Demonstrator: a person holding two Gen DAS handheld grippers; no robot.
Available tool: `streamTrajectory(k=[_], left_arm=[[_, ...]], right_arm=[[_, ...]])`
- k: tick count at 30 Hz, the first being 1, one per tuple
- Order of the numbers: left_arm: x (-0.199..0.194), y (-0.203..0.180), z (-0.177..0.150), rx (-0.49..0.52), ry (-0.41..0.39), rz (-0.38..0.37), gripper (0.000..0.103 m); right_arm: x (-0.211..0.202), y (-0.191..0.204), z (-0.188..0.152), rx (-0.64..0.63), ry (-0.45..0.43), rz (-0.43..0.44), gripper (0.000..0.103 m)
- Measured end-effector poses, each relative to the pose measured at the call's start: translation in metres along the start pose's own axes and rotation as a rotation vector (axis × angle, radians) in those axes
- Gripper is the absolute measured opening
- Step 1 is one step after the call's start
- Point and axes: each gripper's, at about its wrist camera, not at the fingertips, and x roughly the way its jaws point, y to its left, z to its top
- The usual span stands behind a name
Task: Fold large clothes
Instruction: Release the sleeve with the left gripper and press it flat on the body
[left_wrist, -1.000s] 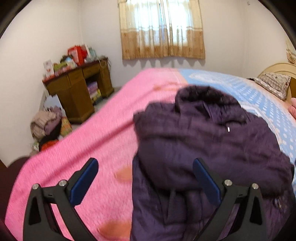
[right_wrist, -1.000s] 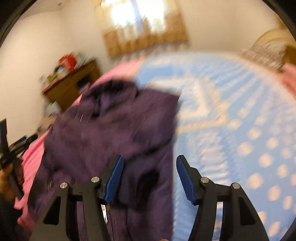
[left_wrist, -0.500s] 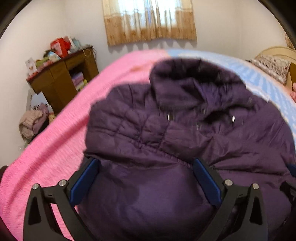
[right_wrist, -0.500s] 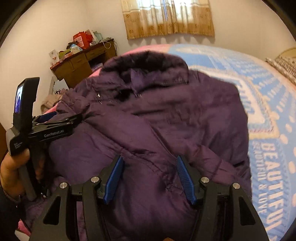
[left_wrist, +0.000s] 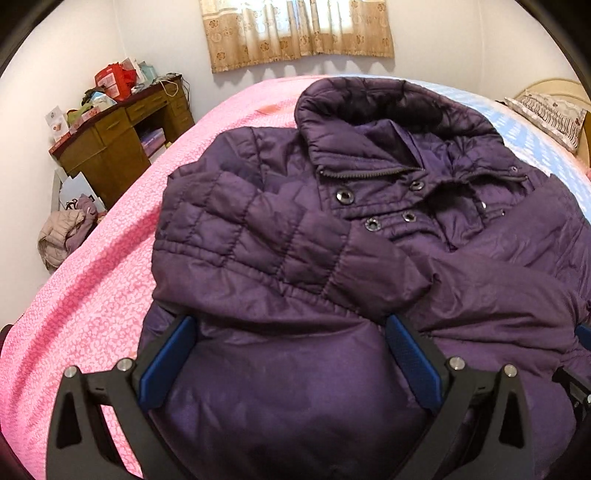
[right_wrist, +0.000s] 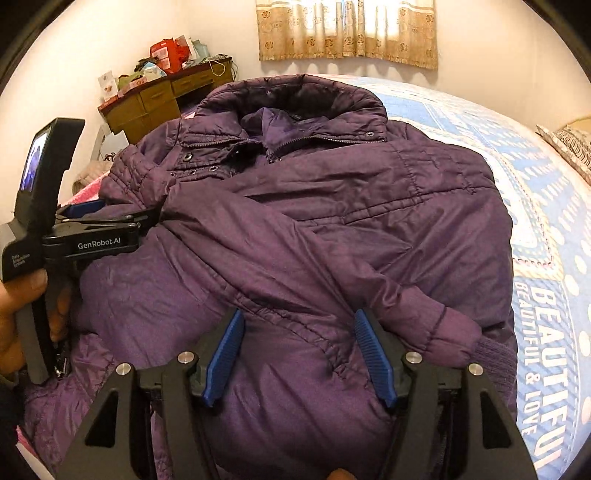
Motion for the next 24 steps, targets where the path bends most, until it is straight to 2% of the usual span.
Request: streamTrajectory(k=[24], left_arm=[[-0.0040,-0.0085,0.0011,0.022,-0.002,0.036,0.103]], right_arm=[[0.0048,0.0092,0.0019,-0.047,0.012,-0.067,0.065]])
